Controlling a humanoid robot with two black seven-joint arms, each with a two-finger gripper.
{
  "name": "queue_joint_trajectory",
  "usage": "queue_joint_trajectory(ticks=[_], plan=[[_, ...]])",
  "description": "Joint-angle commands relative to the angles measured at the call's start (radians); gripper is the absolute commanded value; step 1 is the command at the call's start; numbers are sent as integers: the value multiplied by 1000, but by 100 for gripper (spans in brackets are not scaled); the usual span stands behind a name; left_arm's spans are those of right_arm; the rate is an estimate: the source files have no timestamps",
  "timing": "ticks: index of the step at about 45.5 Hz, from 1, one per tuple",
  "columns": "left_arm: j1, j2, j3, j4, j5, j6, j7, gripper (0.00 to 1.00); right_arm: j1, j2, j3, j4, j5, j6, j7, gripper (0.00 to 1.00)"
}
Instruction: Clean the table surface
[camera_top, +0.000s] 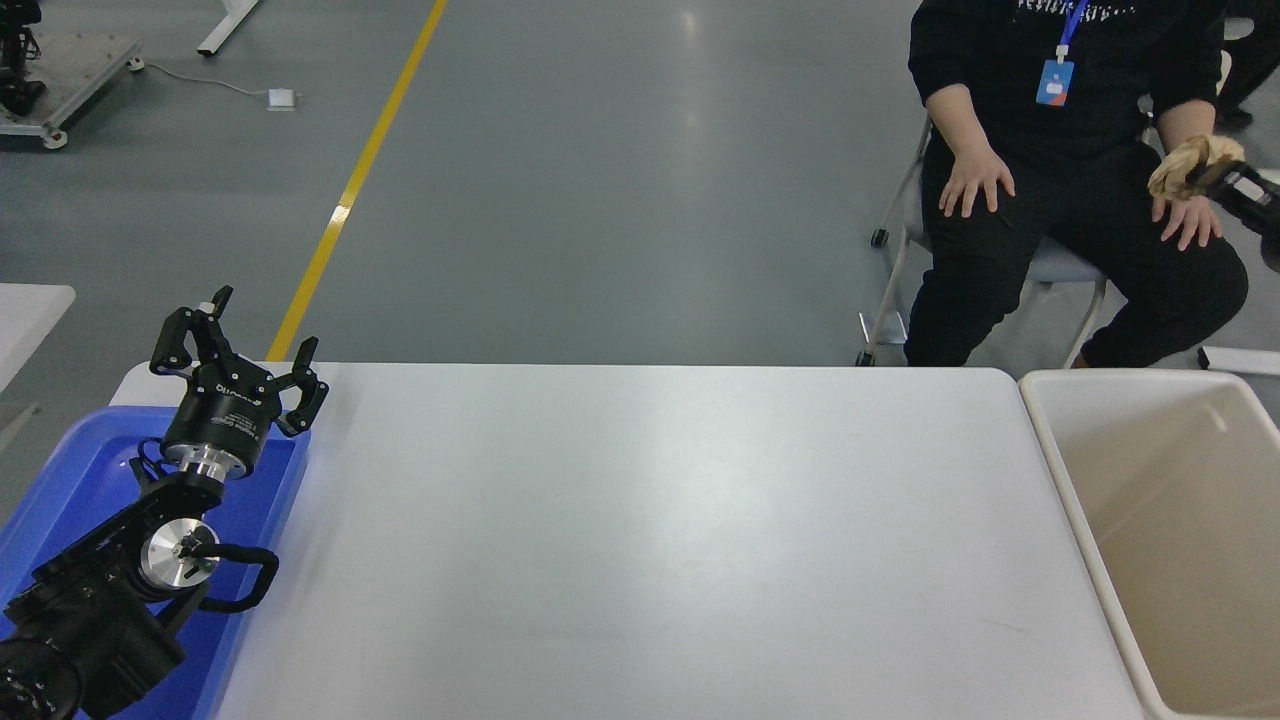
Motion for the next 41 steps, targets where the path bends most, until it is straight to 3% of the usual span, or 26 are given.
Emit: queue_joint_trajectory(ticks=[1,10,17,41], plan=[[0,1,0,0,0,0,0,100,-84,-5,-12,-81,158,-38,-171,0],[0,0,0,0,0,0,0,100,-170,13,-21,-74,189,-161,-171,0],[0,1,0,0,0,0,0,100,-303,114,-6,-72,192,-242,-169,0],[0,0,0,0,0,0,0,100,-445,211,-8,-71,228,-307,-169,0]])
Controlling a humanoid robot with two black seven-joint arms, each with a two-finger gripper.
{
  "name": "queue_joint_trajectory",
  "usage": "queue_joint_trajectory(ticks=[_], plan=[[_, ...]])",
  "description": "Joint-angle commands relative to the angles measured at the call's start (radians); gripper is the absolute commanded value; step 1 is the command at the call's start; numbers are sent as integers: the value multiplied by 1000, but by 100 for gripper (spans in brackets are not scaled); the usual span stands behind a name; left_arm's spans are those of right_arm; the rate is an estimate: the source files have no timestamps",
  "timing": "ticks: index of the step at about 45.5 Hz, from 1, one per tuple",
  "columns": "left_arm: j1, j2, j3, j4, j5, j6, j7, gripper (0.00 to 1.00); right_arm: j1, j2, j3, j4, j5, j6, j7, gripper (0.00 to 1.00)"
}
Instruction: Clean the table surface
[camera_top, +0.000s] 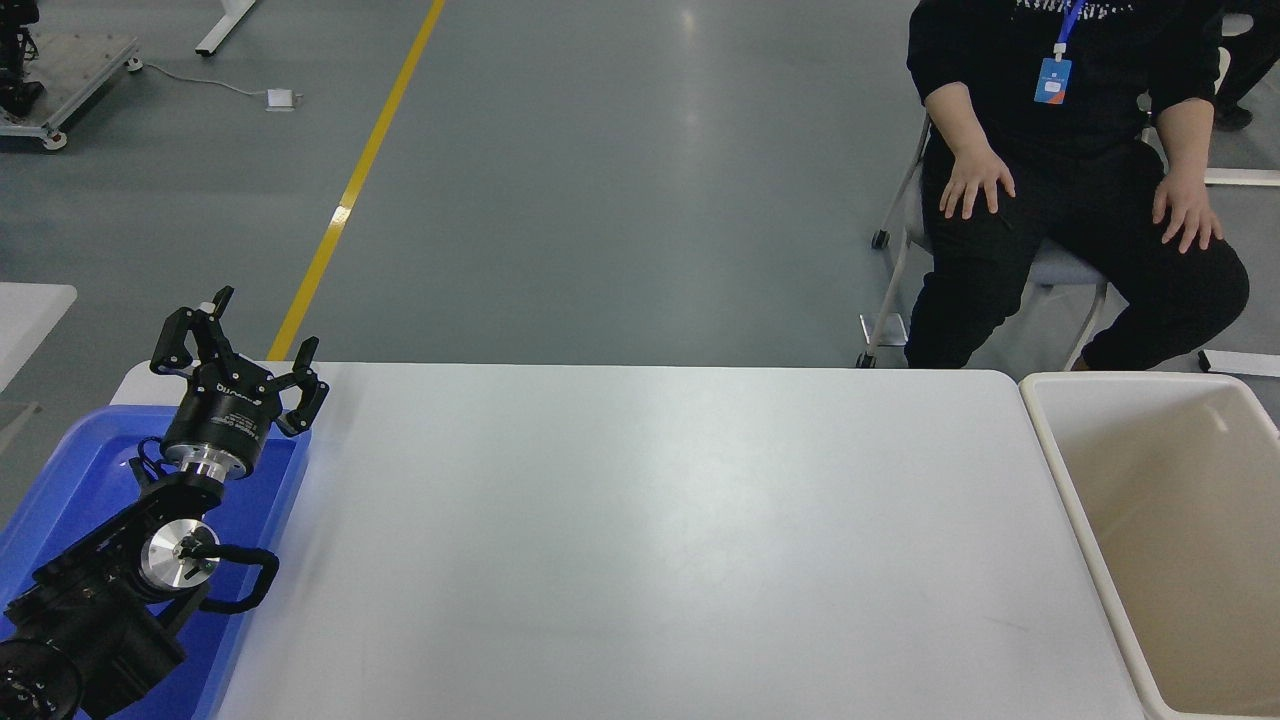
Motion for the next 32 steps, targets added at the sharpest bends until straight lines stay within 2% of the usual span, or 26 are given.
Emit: queue_joint_trajectory(ticks=[1,28,32], plan=[[0,-1,0,0,0,0,0,100,-57,42,0,0,9,-27,-2,0],[0,1,0,0,0,0,0,100,-76,68,-3,26,9,-24,-2,0],[0,1,0,0,0,0,0,100,-76,68,-3,26,9,-24,-4,9]])
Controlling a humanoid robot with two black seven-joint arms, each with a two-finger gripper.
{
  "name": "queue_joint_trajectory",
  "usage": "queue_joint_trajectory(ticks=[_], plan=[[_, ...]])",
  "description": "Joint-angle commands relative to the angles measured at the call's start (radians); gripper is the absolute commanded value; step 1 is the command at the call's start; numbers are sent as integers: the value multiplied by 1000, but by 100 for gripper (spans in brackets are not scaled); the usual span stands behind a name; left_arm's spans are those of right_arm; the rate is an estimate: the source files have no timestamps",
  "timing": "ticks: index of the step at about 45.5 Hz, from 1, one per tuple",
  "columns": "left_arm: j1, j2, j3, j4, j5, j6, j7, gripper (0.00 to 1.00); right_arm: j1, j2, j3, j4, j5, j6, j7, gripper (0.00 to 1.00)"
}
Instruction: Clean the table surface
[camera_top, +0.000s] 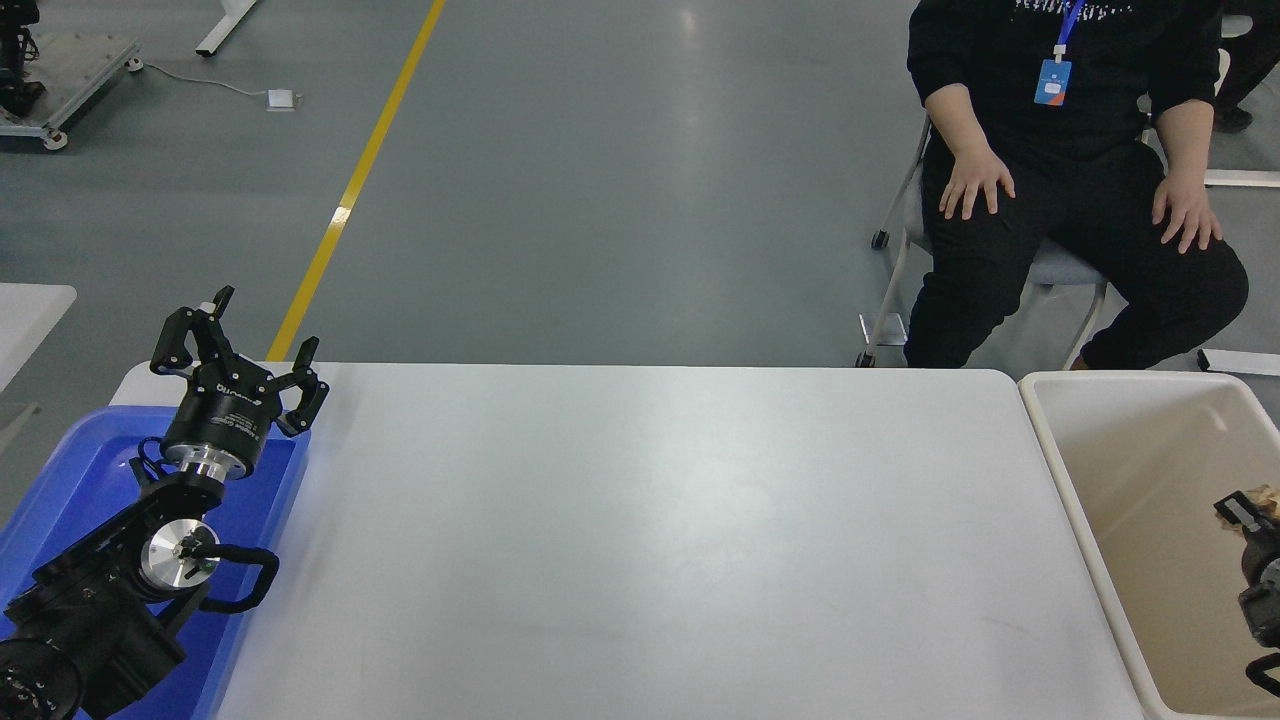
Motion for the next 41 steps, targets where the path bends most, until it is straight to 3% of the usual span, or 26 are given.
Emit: queue_joint_trajectory(ticks=[1,5,10,15,30,41], plan=[[0,1,0,0,0,0,0,100,-4,5,2,5,1,-2,0,13],[0,-1,0,0,0,0,0,100,-1,7,2,5,1,-7,0,33],[0,-1,0,0,0,0,0,100,8,5,9,3,1,-8,0,68],[0,1,0,0,0,0,0,100,10,5,9,3,1,-19,0,86],[0,-1,0,0,0,0,0,100,42,-4,10,3,1,-19,0,96],[0,1,0,0,0,0,0,100,243,-103,169,40,3,-8,-3,98]])
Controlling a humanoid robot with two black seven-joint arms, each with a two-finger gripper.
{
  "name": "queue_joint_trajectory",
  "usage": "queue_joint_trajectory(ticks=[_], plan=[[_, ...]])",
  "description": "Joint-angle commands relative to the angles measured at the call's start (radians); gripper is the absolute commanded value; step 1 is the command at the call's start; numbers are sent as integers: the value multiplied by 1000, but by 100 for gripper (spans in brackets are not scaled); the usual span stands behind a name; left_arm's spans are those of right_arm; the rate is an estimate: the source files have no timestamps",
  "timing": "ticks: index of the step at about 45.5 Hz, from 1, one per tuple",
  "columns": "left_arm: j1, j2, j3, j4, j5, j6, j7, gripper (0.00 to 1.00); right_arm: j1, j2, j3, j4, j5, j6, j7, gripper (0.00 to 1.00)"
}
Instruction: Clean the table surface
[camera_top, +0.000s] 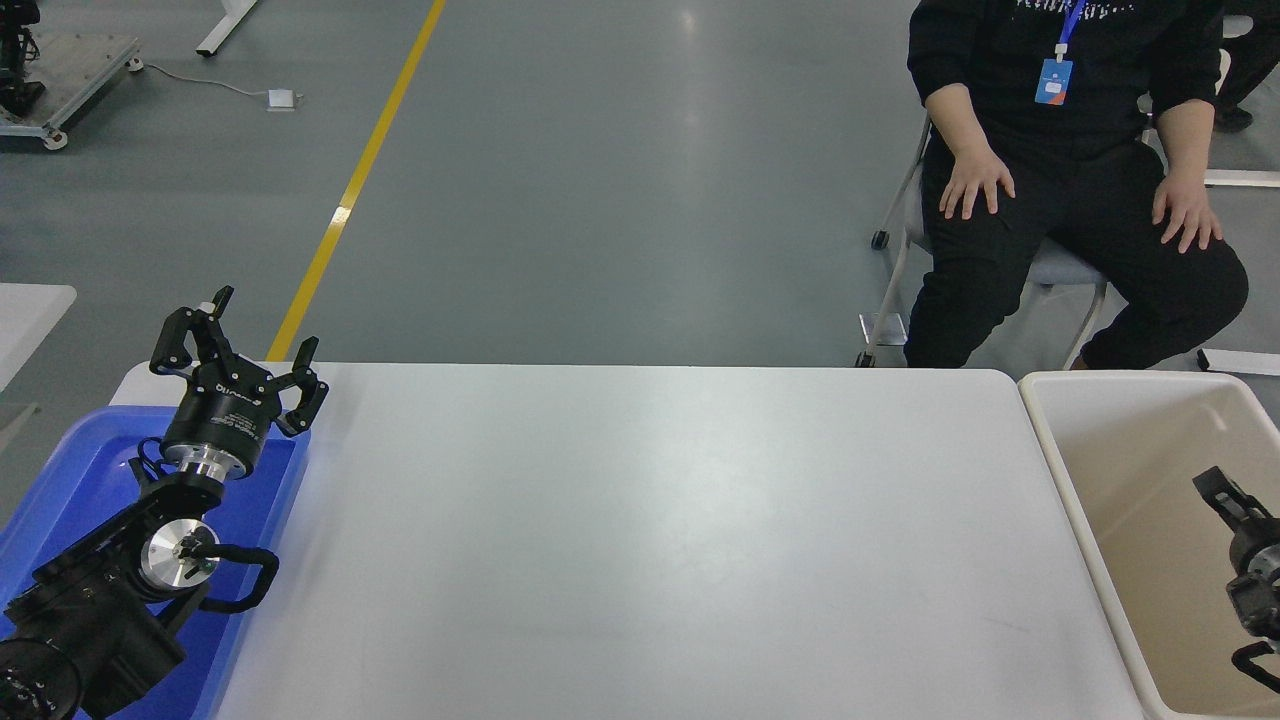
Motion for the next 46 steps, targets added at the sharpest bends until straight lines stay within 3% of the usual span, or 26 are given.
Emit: queue_joint_trajectory(ticks=[1,19,27,35,46], plan=[[0,1,0,0,0,0,0,100,169,-81,156,39,1,8,-3,98],[0,-1,0,0,0,0,0,100,437,-75,213,97,85,-4,12,98],[0,1,0,0,0,0,0,100,546,-96,501,226,108,6,5,99],[0,-1,0,0,0,0,0,100,565,-107,782,364,108,6,8,99],[0,1,0,0,0,0,0,100,517,-156,843,622,107,14,60,99]])
